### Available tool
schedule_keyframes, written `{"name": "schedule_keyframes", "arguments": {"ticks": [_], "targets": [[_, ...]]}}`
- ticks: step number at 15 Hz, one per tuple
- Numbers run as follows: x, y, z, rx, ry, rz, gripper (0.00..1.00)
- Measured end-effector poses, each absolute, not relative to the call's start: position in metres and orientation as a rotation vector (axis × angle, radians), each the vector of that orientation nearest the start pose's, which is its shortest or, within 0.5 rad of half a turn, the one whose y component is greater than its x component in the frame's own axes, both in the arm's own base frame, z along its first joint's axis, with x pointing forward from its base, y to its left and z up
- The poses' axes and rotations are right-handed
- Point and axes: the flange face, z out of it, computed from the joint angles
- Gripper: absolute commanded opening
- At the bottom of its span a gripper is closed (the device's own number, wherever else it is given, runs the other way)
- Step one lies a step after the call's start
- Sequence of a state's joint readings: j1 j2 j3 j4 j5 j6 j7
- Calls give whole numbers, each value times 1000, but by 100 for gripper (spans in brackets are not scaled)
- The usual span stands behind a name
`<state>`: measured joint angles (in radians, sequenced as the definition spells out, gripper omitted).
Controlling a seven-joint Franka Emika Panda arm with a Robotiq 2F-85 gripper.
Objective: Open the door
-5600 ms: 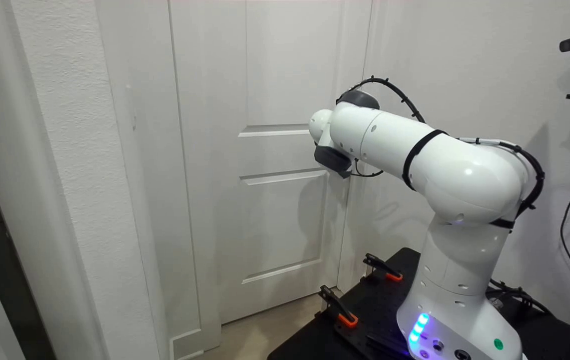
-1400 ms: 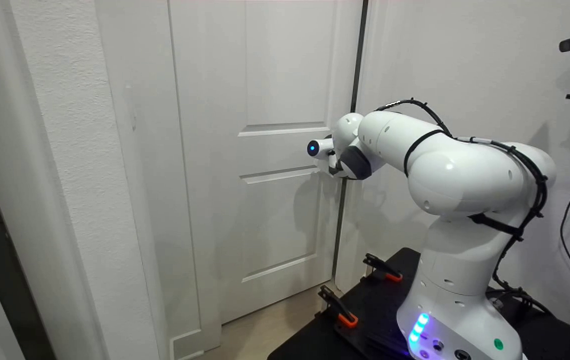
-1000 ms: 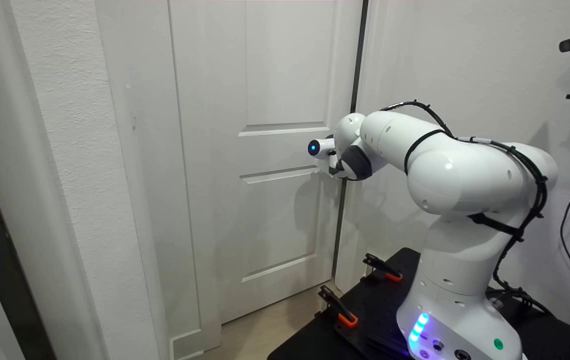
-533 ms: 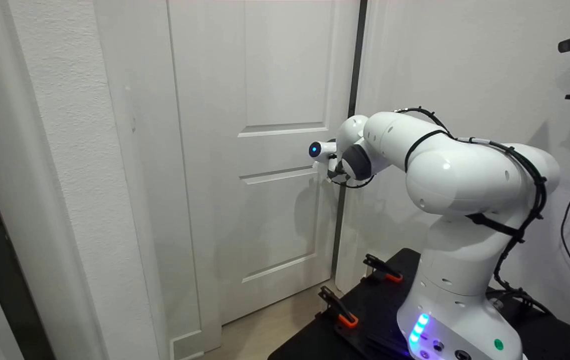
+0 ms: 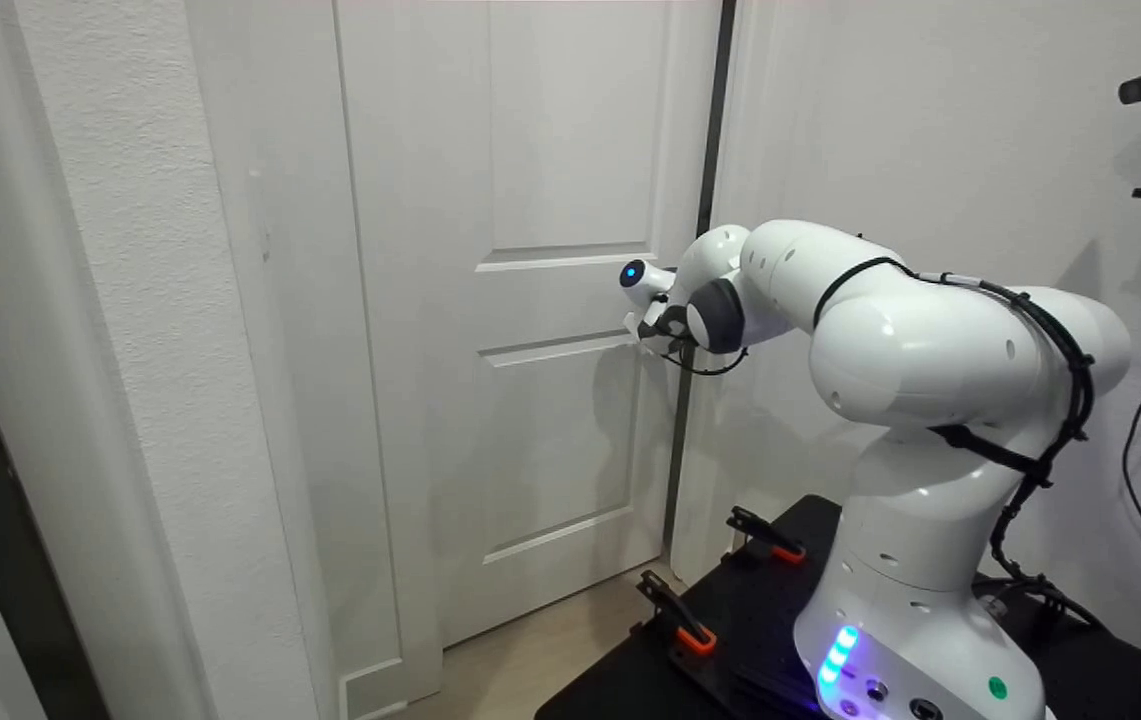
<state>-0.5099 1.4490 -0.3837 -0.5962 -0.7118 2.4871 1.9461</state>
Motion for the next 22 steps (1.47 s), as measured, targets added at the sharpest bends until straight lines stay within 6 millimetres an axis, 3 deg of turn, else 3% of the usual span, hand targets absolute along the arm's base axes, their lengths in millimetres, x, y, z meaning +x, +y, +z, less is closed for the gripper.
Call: {"name": "schedule_keyframes", "arguments": {"ticks": [4, 11, 17, 22], "targets": [[667, -502, 160, -1860, 2722, -1354, 100], [668, -511, 187, -1739, 2708, -1310, 100], [668, -517, 224, -1723, 2699, -1133, 100], [671, -516, 231, -1705, 2685, -1125, 100]]}}
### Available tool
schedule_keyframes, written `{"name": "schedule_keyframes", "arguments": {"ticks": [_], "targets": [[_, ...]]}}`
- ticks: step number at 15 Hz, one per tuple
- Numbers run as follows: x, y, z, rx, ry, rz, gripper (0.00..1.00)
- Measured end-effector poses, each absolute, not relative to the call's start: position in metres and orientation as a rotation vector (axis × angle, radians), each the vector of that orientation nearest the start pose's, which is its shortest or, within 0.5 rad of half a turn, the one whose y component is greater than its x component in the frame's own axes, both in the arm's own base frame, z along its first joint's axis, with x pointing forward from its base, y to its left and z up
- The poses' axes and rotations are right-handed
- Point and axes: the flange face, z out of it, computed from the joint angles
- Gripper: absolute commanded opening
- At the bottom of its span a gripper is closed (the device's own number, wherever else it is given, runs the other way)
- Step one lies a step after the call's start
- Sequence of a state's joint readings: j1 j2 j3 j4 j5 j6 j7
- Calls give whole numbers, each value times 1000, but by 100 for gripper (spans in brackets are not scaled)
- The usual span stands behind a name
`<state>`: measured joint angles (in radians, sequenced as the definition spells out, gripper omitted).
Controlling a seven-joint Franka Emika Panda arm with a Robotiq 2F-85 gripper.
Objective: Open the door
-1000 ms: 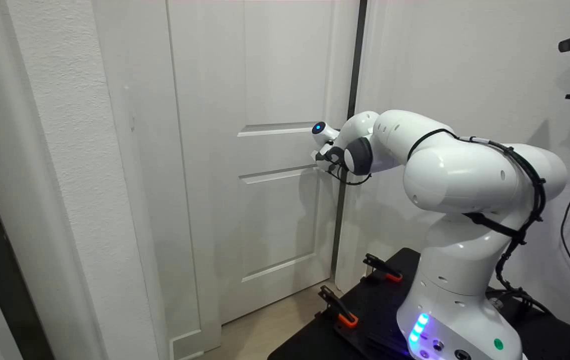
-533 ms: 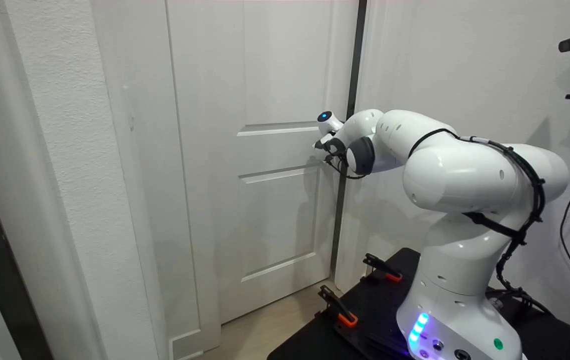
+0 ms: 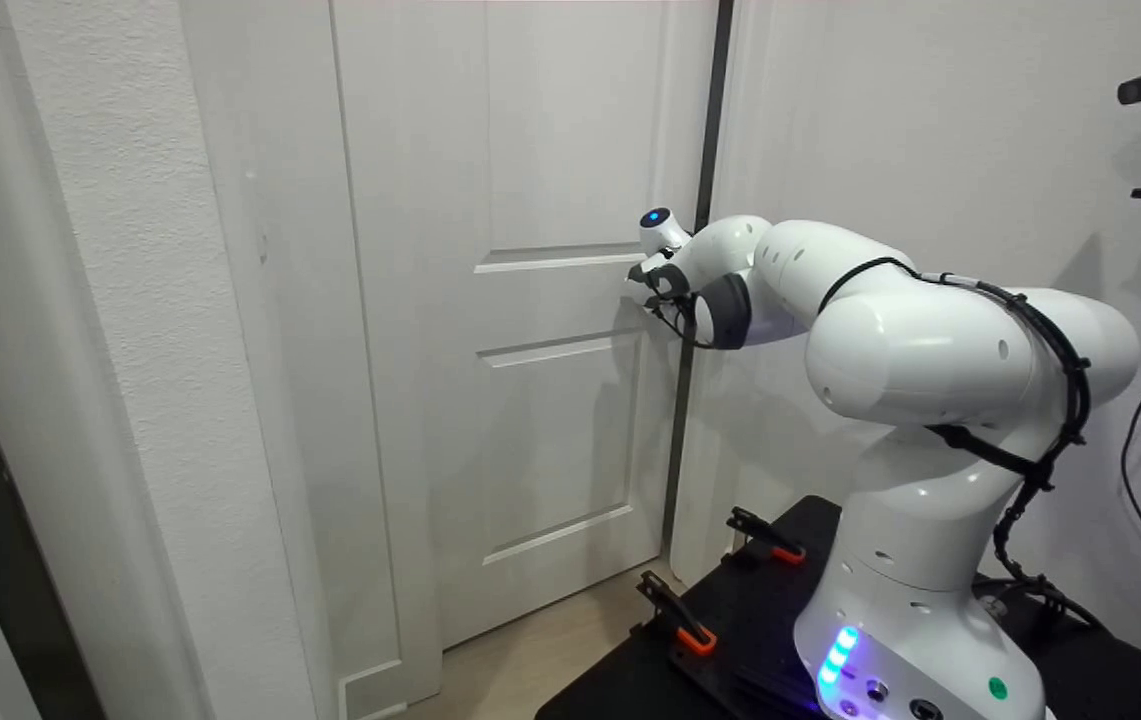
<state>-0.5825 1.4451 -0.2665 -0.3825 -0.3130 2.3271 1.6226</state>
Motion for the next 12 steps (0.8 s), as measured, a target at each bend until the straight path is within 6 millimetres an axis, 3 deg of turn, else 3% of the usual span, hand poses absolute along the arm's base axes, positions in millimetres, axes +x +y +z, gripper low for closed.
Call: {"name": "schedule_keyframes", "arguments": {"ticks": [12], "targets": [[683, -506, 273, -1620, 2615, -1094, 100]]}}
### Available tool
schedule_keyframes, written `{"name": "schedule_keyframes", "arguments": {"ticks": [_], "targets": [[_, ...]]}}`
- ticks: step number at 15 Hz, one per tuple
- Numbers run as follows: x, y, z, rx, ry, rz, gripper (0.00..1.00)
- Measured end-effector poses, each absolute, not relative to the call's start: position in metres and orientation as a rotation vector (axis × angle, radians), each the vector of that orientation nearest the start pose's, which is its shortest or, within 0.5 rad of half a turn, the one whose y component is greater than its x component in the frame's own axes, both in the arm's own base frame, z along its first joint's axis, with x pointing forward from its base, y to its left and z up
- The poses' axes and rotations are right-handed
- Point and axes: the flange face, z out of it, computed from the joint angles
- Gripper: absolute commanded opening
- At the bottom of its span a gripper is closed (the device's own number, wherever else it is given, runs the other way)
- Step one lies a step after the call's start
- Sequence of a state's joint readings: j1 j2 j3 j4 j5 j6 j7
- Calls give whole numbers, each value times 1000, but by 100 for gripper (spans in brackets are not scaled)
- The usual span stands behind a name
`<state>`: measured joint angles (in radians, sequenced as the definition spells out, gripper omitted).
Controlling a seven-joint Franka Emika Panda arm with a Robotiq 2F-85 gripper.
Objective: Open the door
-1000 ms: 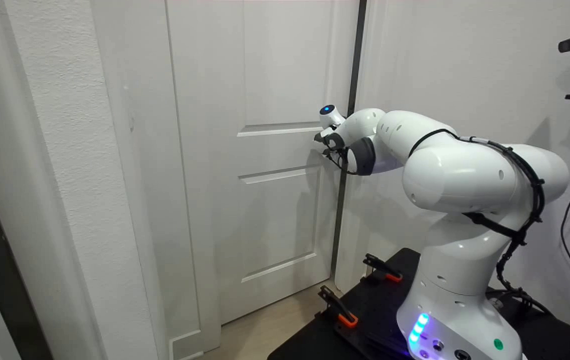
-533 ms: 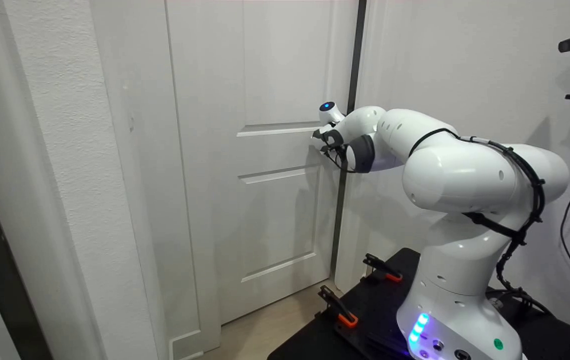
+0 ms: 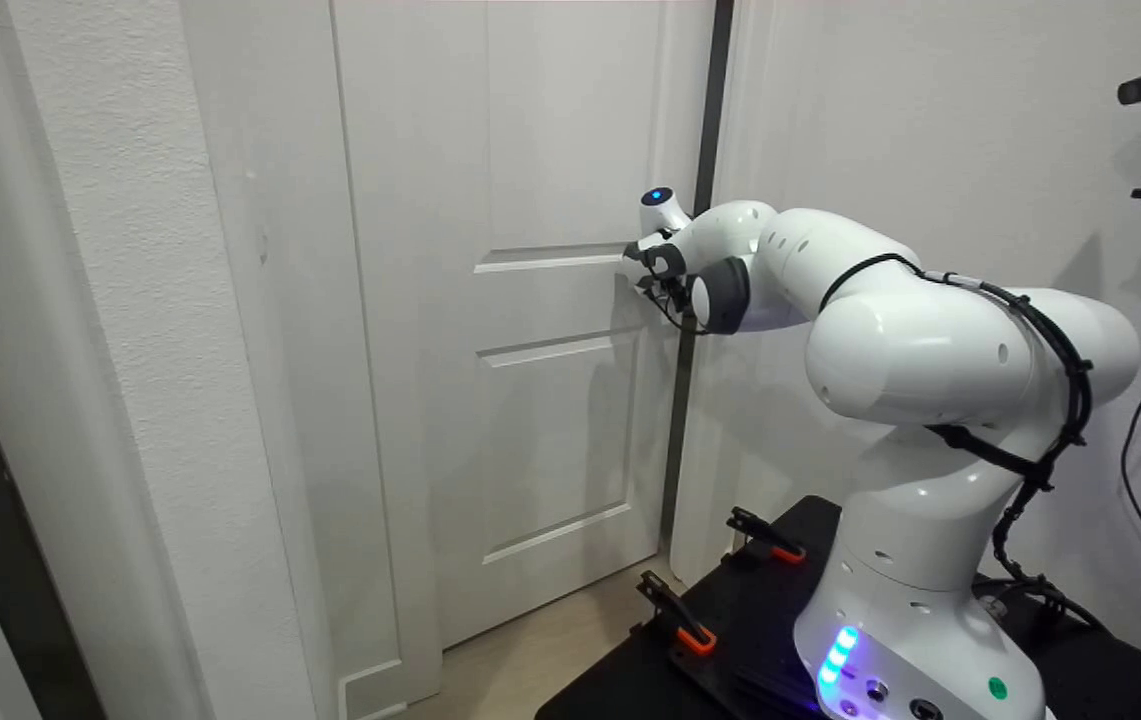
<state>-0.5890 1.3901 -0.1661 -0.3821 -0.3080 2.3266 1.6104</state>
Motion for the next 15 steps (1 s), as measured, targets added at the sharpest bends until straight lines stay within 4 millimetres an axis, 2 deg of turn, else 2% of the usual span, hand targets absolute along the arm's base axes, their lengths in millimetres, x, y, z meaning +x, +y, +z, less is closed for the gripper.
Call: {"name": "schedule_keyframes", "arguments": {"ticks": [7, 12, 15], "targets": [[684, -508, 313, -1595, 2556, -1103, 100], [678, -513, 342, -1608, 2526, -1036, 100], [671, -514, 359, -1640, 2565, -962, 100]]}}
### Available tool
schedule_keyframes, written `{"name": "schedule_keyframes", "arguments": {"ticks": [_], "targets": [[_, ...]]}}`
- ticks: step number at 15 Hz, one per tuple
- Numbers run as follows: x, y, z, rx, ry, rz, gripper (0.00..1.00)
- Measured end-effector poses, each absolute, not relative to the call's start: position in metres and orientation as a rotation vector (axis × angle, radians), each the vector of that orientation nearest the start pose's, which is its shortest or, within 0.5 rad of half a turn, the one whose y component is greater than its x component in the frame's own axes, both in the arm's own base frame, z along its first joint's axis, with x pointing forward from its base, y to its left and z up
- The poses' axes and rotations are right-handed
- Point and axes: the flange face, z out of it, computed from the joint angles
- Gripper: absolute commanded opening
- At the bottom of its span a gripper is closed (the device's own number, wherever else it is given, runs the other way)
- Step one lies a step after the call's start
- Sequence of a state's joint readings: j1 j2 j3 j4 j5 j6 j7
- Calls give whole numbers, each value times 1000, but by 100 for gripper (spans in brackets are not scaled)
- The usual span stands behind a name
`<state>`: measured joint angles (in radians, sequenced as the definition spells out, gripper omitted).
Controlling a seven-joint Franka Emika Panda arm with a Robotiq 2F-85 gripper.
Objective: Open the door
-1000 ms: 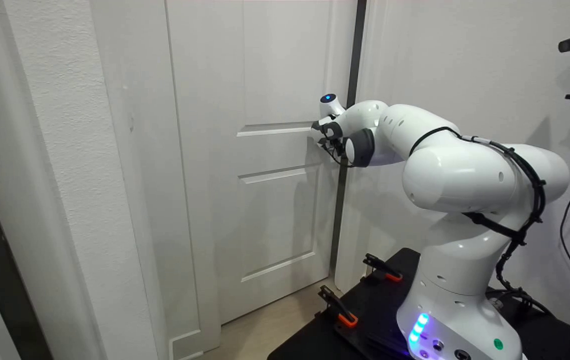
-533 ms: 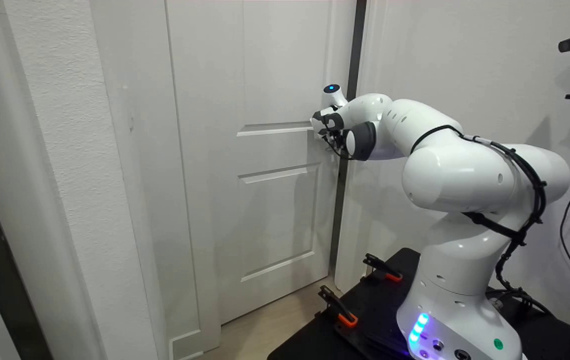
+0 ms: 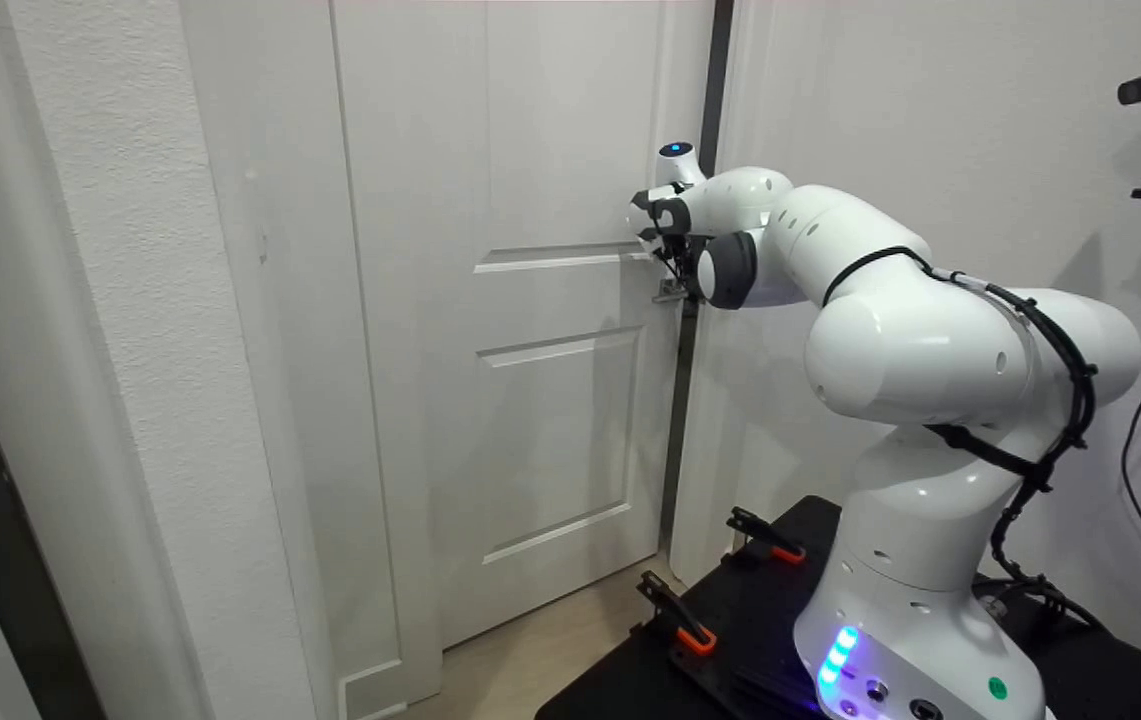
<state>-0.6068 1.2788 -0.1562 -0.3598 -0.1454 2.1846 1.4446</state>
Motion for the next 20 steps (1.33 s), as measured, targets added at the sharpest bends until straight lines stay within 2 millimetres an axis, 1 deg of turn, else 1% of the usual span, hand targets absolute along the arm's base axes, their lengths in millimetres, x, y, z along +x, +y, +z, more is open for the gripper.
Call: {"name": "schedule_keyframes", "arguments": {"ticks": [4, 8, 16, 20], "targets": [[660, -512, 382, -1697, 2640, -814, 100], [648, -504, 400, -1775, 2701, -632, 100], [622, -476, 429, -1916, 2790, -212, 100], [608, -466, 447, -1968, 2806, -67, 100]]}}
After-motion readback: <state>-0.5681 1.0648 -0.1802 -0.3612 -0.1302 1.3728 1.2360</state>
